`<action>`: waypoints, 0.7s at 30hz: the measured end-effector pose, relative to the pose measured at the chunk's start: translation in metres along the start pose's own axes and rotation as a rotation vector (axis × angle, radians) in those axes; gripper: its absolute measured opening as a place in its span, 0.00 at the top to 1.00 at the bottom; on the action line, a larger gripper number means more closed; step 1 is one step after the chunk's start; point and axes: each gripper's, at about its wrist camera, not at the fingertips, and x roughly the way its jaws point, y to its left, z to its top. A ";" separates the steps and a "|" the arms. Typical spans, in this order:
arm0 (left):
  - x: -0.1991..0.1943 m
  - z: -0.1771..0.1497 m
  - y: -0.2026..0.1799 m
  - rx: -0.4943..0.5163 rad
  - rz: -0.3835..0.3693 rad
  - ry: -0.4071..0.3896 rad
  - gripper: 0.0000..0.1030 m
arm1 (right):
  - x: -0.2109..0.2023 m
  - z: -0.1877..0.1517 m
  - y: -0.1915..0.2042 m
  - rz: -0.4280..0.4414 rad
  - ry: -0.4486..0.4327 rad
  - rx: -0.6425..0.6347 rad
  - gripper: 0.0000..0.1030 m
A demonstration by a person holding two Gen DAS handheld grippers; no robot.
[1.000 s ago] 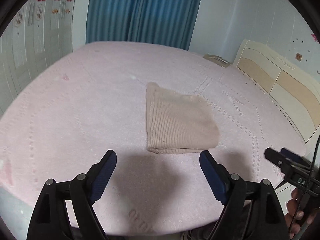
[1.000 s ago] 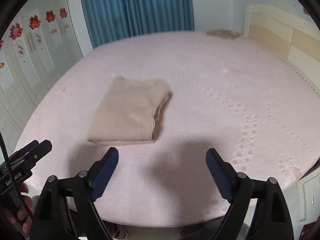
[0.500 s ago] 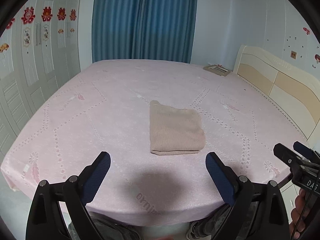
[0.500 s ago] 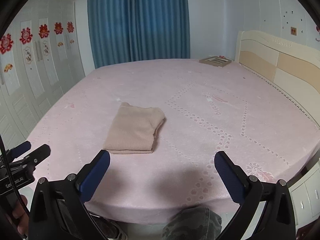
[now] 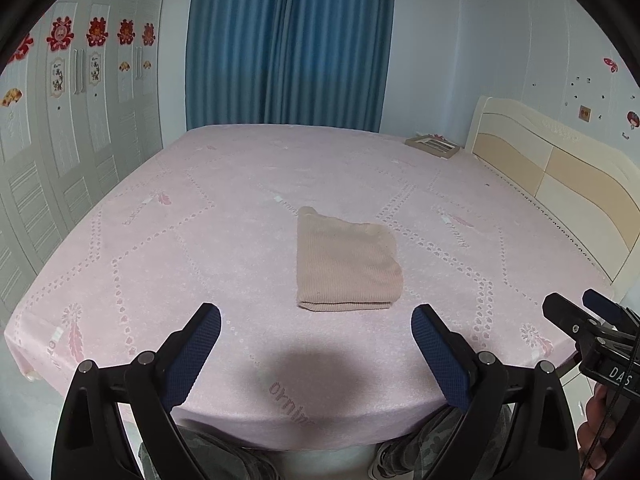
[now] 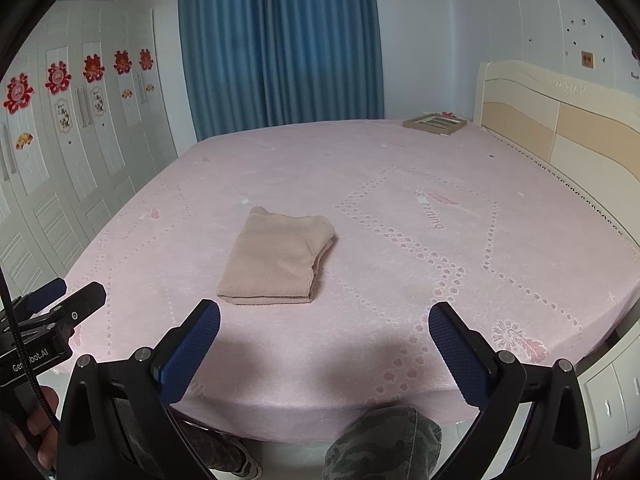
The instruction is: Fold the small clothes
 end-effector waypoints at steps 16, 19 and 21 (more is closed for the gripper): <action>-0.001 -0.002 0.004 -0.011 -0.006 0.013 0.06 | -0.001 0.002 0.003 -0.013 -0.002 0.003 0.01; -0.003 -0.001 0.006 -0.016 -0.015 0.012 0.06 | -0.001 0.002 0.002 -0.012 -0.003 0.007 0.01; -0.004 -0.001 0.005 -0.012 -0.014 0.009 0.06 | -0.001 0.001 0.001 -0.016 -0.001 0.008 0.01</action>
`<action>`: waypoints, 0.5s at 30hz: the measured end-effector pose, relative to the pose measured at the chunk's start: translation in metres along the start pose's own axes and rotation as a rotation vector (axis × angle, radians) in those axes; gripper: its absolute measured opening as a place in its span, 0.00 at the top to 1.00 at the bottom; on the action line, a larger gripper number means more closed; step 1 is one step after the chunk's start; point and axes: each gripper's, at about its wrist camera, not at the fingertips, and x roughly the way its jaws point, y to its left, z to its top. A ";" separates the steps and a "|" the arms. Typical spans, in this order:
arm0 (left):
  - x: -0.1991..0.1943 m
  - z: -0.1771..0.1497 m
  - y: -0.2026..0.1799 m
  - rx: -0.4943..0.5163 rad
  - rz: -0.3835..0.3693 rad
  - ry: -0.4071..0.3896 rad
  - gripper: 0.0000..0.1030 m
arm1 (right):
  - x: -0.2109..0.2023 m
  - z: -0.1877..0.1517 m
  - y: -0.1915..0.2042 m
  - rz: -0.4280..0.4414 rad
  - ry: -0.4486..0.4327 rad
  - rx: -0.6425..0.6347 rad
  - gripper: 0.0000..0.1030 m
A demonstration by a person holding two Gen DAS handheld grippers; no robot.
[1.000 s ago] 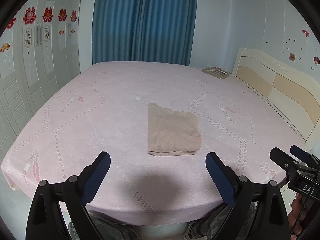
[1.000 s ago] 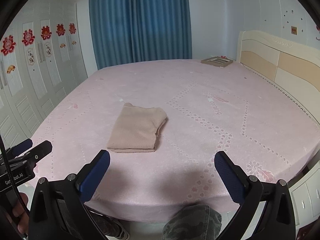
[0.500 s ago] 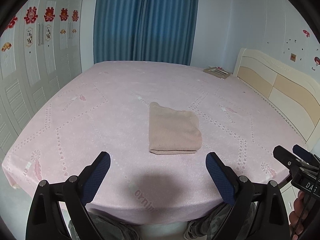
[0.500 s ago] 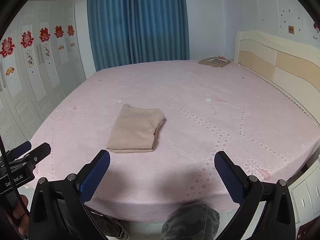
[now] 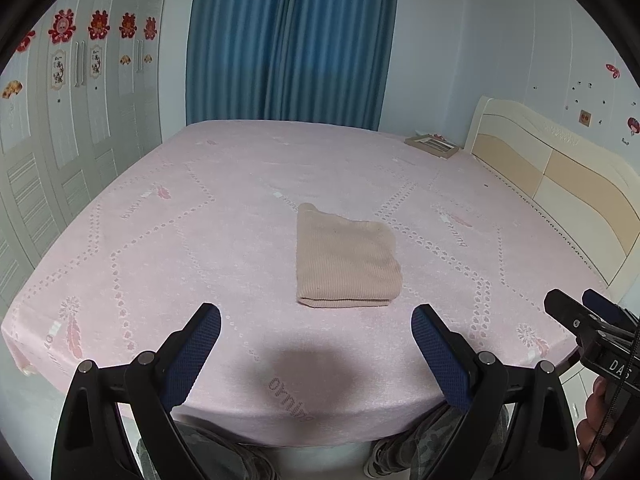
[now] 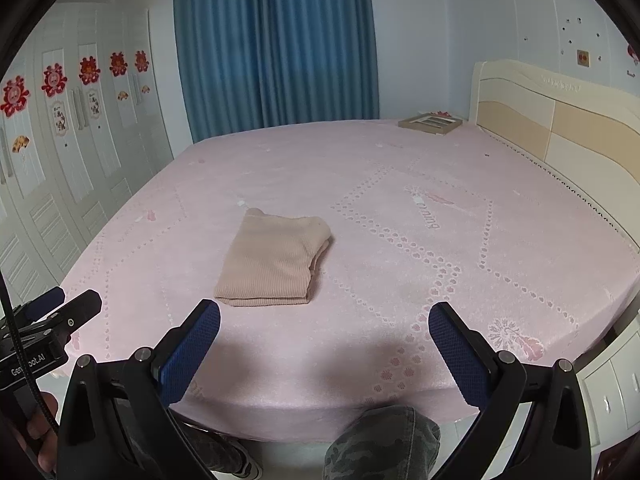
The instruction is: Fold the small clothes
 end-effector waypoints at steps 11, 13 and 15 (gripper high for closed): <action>-0.003 0.000 0.000 0.002 -0.013 -0.008 0.06 | -0.001 0.000 0.002 -0.014 0.003 -0.005 0.01; -0.004 0.001 0.001 0.002 -0.013 -0.010 0.06 | -0.002 0.001 0.002 -0.019 0.002 -0.007 0.01; -0.005 0.001 0.001 0.002 -0.019 -0.012 0.06 | -0.002 0.001 0.002 -0.016 0.003 -0.006 0.01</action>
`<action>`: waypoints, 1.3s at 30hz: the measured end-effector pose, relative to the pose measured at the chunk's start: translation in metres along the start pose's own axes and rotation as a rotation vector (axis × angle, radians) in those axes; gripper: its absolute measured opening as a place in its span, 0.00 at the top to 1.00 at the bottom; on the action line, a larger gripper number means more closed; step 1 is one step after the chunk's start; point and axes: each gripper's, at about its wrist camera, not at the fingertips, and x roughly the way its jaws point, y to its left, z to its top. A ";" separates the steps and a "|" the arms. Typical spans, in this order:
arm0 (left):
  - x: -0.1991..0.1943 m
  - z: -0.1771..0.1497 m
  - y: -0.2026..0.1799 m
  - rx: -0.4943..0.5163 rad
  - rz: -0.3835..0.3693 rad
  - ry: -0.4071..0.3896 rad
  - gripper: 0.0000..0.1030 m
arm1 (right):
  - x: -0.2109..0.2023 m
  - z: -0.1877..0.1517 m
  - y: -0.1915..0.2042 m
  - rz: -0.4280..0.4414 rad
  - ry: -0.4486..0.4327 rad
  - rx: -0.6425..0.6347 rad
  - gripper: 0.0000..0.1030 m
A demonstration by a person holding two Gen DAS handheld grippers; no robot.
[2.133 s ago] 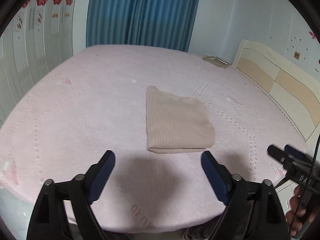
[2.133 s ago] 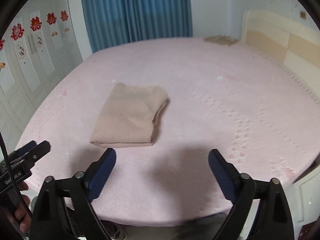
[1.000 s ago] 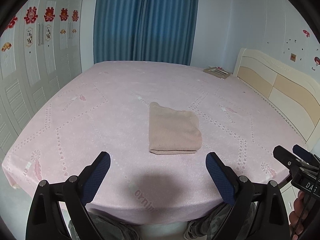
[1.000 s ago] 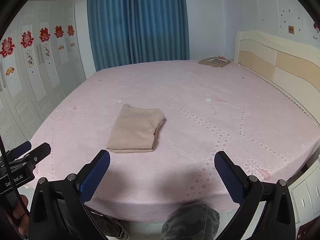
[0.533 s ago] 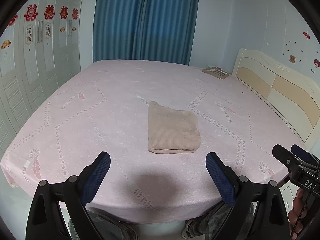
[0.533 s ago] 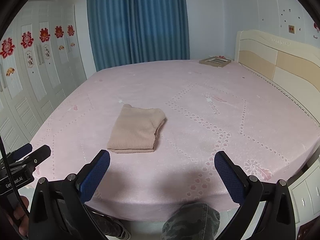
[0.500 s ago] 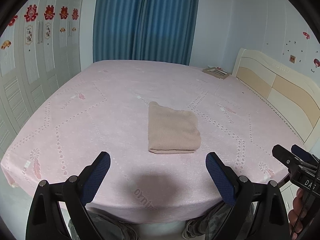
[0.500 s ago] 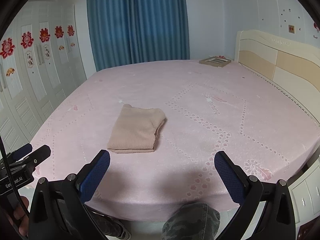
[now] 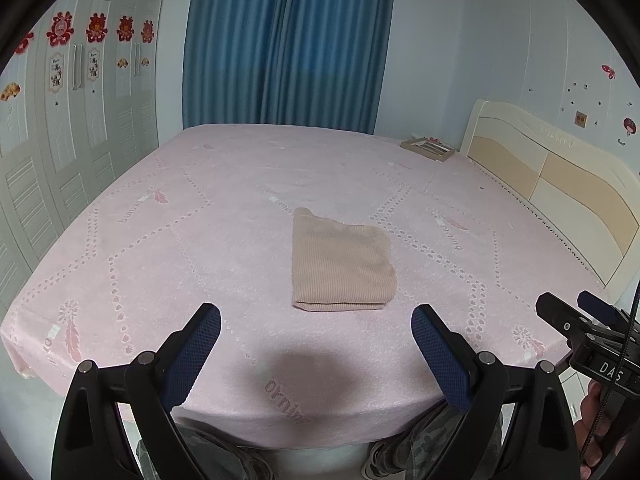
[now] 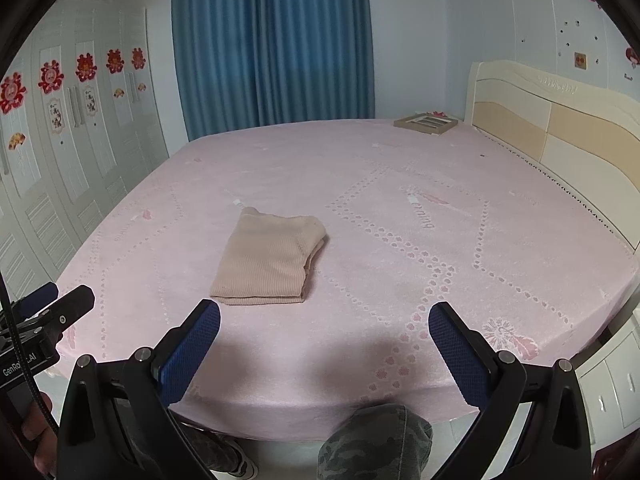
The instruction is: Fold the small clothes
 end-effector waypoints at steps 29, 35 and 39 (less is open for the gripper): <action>-0.004 0.002 0.000 0.004 -0.006 -0.009 0.06 | 0.002 0.000 -0.002 0.030 0.012 0.029 0.01; -0.005 0.004 0.002 0.005 -0.003 -0.016 0.06 | 0.001 0.002 -0.001 0.040 0.007 0.034 0.01; -0.005 0.005 0.003 0.002 -0.004 -0.020 0.06 | 0.001 0.004 0.000 0.050 0.009 0.037 0.01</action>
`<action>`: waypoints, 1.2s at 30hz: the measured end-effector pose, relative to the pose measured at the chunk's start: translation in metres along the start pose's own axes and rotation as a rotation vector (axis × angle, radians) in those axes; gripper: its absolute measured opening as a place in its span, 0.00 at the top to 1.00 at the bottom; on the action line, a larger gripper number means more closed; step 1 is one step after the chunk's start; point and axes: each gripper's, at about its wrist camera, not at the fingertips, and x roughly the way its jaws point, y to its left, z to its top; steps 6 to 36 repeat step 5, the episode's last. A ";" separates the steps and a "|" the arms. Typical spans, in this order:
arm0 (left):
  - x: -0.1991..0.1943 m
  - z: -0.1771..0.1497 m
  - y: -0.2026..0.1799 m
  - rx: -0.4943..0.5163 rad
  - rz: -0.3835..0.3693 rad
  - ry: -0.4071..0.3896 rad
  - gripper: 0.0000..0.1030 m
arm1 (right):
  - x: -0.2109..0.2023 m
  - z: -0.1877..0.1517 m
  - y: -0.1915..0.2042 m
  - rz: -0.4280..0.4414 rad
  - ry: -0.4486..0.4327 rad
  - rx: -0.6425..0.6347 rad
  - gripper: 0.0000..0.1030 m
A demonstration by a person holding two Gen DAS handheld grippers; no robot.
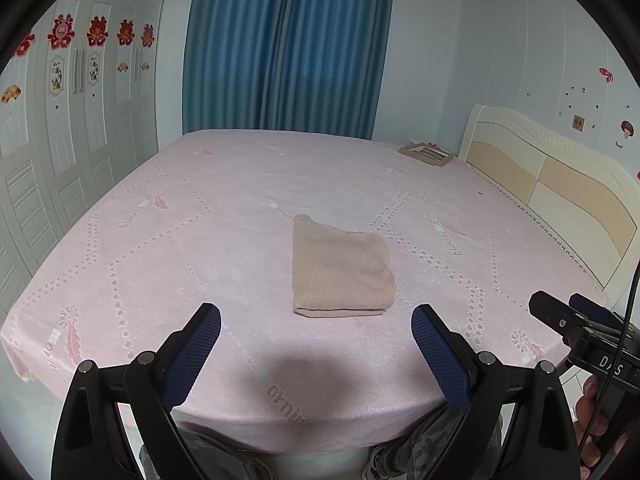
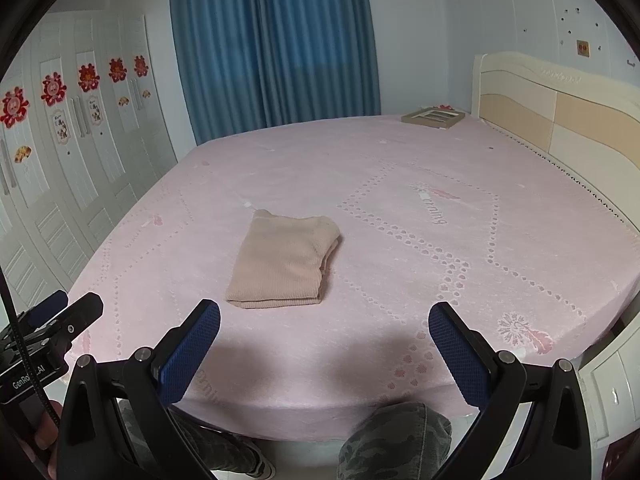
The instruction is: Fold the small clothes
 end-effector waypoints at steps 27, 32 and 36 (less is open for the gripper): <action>-0.002 0.001 0.000 0.002 0.004 -0.012 0.06 | 0.003 0.003 0.001 0.006 0.002 0.000 0.01; -0.002 0.001 0.000 0.002 0.004 -0.012 0.06 | 0.003 0.003 0.001 0.006 0.002 0.000 0.01; -0.002 0.001 0.000 0.002 0.004 -0.012 0.06 | 0.003 0.003 0.001 0.006 0.002 0.000 0.01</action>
